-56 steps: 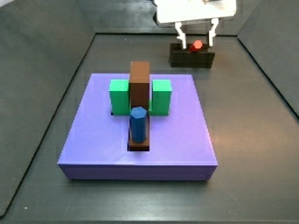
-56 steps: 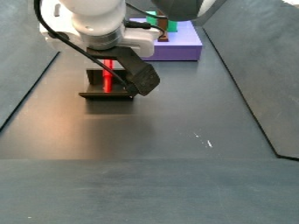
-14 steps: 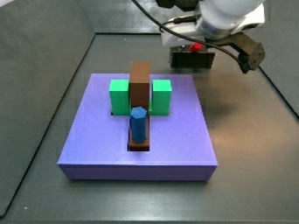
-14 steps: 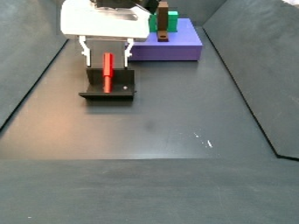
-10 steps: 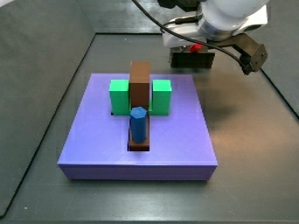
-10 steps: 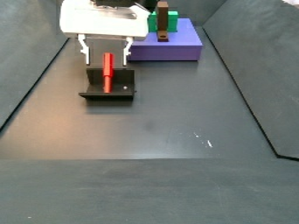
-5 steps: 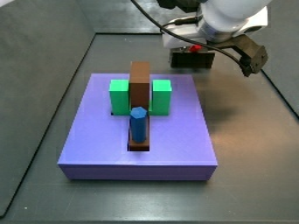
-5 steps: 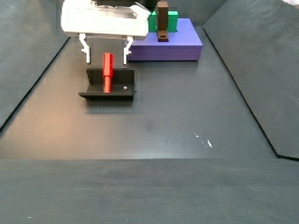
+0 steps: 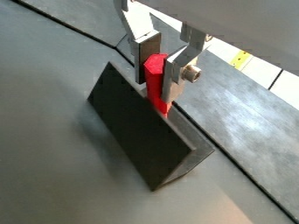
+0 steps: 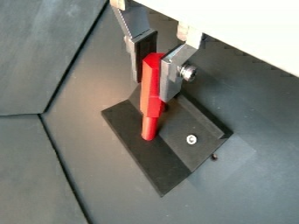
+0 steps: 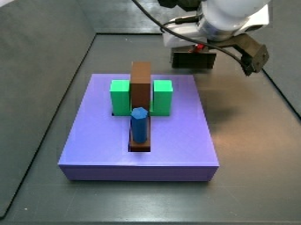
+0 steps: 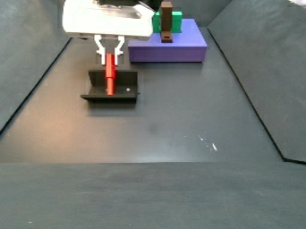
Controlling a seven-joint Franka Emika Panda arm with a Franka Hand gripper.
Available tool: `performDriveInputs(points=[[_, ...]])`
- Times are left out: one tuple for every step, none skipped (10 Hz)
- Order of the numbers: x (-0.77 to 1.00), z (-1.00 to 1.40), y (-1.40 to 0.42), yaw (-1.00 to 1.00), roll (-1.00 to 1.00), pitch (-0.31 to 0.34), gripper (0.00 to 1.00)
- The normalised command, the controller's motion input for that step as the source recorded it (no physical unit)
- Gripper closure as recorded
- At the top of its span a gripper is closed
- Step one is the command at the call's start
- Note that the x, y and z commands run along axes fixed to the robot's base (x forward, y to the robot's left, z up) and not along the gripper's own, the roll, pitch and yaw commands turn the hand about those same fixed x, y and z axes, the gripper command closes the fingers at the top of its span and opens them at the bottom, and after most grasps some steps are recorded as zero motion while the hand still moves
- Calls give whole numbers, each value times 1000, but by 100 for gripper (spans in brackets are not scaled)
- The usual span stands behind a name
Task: Pick up the red object. Move up. Place the red object on the fixture. Regrasp the red object. Move to above the board. Insert the red object.
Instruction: Regrasp the red object, then move to above the board.
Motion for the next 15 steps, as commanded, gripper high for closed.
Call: performDriveInputs(points=[[0, 0, 0, 0, 0, 0, 100], [0, 0, 0, 0, 0, 0, 100], [0, 0, 0, 0, 0, 0, 100], [0, 0, 0, 0, 0, 0, 100], [0, 0, 0, 0, 0, 0, 100], [0, 0, 0, 0, 0, 0, 100], [0, 0, 0, 0, 0, 0, 100], [0, 0, 0, 0, 0, 0, 100], [0, 0, 0, 0, 0, 0, 100], [0, 0, 0, 0, 0, 0, 100], [0, 0, 0, 0, 0, 0, 100], [0, 0, 0, 0, 0, 0, 100], [0, 1400, 0, 0, 0, 0, 100], [17, 1400, 34, 51, 14, 5, 100], [-2, 1400, 38, 32, -28, -10, 100]])
